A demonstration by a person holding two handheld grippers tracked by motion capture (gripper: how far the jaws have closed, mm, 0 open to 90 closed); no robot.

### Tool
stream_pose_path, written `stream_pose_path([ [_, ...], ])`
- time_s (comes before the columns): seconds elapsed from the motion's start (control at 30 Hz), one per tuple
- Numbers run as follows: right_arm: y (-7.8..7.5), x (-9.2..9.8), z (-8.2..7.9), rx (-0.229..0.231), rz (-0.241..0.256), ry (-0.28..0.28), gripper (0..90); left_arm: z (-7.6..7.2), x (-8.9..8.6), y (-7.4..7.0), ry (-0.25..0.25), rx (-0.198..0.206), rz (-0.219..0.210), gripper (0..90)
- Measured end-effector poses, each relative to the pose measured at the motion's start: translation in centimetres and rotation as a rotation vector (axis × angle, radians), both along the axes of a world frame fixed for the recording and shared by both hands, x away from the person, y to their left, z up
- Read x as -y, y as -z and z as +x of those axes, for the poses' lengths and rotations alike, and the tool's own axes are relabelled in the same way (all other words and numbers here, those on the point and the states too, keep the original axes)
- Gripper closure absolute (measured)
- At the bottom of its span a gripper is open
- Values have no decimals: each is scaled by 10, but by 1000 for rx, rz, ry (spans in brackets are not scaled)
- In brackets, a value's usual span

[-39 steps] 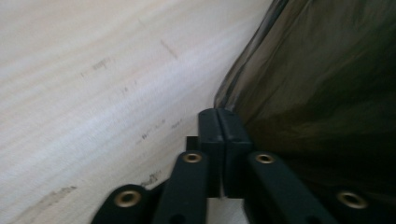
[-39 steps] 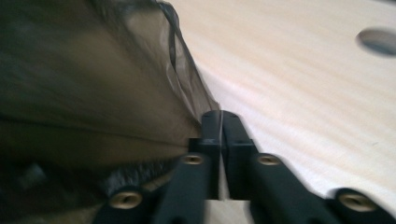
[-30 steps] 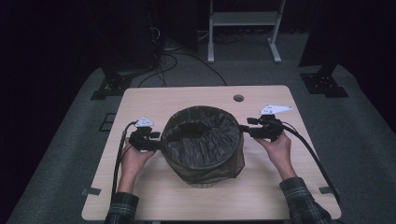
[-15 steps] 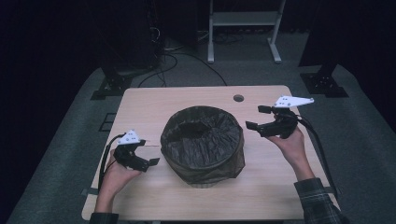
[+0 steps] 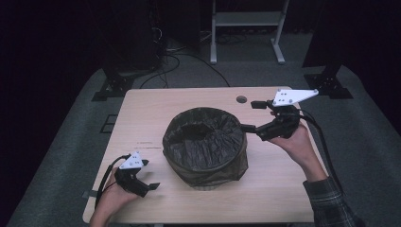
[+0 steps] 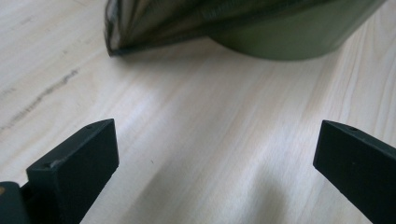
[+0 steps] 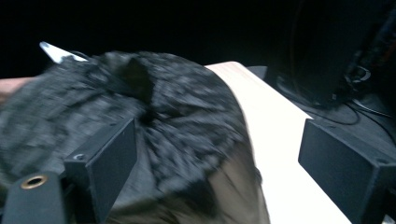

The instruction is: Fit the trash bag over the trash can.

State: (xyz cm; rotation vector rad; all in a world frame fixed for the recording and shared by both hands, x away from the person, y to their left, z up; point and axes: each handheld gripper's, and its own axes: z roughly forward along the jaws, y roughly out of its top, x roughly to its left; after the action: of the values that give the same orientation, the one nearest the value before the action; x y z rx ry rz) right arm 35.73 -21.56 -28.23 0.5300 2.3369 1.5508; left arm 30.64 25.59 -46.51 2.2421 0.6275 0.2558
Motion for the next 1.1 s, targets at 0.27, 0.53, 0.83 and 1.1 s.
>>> stream_pose_path([
  [0.27, -23, -29, -6, 24, -103, -89, 100, -4, 6, 17, 38, -4, 48, 0],
  [0.53, -23, -61, -4, -4, -224, -160, 100, -6, 6, 18, 47, 5, 40, 0],
  [0.83, 7, -95, 13, -124, -460, -176, 100, -6, 6, 18, 48, 5, 40, 0],
  [1.1, 22, -110, 16, -203, -599, -205, 101, -6, 6, 18, 48, 5, 41, 0],
])
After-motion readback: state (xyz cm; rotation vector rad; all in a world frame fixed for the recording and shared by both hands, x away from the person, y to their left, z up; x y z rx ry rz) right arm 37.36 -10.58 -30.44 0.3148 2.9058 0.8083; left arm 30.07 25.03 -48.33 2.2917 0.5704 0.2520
